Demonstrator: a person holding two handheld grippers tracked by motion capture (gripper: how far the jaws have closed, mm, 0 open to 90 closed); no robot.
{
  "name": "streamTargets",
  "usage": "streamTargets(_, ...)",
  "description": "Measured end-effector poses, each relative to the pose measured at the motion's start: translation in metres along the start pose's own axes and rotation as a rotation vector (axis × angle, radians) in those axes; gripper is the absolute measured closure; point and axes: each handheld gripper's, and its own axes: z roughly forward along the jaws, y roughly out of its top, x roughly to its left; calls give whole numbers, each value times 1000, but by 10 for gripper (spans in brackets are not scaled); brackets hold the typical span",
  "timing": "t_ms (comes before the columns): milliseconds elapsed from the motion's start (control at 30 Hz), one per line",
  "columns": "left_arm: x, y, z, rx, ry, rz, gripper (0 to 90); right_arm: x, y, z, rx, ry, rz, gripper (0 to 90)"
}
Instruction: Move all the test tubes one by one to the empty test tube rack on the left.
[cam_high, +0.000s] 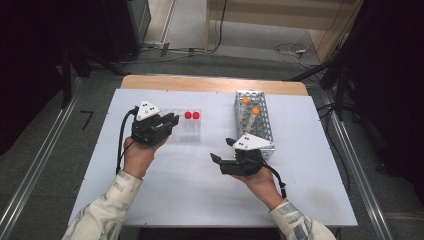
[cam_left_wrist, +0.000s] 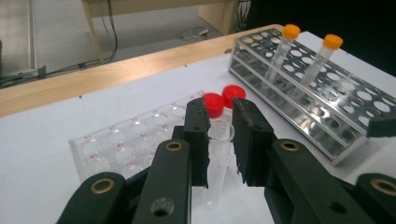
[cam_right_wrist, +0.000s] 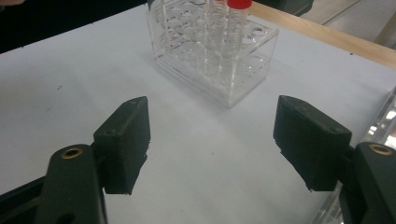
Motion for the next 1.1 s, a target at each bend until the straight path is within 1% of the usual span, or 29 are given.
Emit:
streamTargets(33,2,2,0,2,5,1,770,-1,-1,0,3,-4,6,259)
streamTargets(233,13,12,4,6,34,-12,770,-2,-1,-1,1,-8,6,260)
streamTargets(533,19,22,12,7,59,-18,770,-3,-1,-1,2,-14,9,261)
streamTargets(767,23,23,19,16,73,-25,770,-3,-1,-1,0,-15,12,262)
streamTargets(1100,24,21,26,19,90,-9,770,-3,-1,-1,1,-18,14,262)
